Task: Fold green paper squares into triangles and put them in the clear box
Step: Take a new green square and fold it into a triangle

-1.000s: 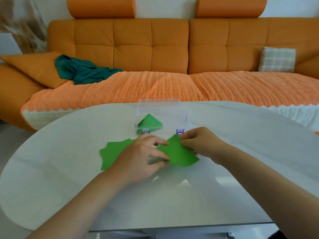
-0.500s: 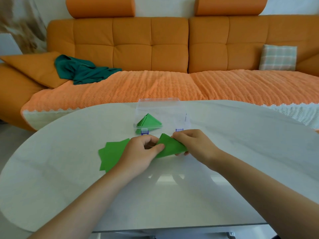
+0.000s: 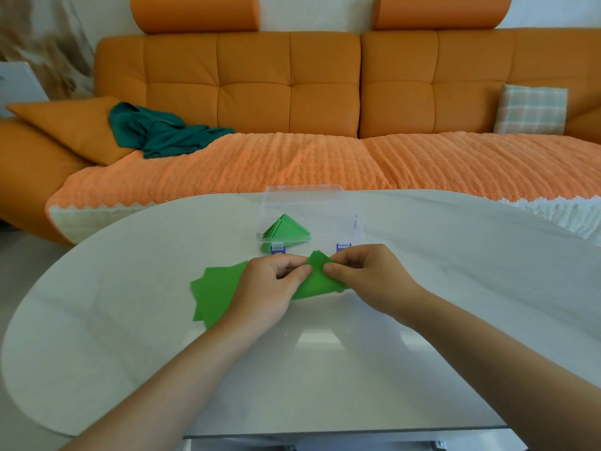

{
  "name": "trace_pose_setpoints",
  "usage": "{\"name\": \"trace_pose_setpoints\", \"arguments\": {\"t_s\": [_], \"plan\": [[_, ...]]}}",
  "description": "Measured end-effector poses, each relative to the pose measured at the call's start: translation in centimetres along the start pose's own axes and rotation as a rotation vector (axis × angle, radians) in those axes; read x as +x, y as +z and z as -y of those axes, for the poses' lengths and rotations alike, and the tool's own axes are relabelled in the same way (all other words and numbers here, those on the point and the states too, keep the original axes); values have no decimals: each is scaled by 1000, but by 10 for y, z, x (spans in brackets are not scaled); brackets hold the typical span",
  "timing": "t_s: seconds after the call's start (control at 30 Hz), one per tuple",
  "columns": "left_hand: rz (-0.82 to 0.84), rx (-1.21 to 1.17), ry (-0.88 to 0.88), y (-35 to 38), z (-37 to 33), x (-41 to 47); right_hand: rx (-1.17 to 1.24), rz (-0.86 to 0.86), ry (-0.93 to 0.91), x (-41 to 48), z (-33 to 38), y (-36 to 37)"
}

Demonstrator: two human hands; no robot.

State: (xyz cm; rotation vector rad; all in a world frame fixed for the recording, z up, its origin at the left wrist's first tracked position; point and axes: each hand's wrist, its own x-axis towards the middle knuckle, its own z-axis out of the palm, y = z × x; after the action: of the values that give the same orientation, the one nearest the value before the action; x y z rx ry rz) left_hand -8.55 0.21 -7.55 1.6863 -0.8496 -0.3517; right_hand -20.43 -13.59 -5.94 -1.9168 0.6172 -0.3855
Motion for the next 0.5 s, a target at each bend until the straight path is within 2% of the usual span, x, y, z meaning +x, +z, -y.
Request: {"name": "trace_pose_setpoints", "arguments": {"t_s": [0.17,0.5], "plan": [[29,14,0,-1,-1,-1,19,-27,-10,2,0,2],[-28,133,79,1,-1,-3,-91,-46,-56,3,-2,6]]}}
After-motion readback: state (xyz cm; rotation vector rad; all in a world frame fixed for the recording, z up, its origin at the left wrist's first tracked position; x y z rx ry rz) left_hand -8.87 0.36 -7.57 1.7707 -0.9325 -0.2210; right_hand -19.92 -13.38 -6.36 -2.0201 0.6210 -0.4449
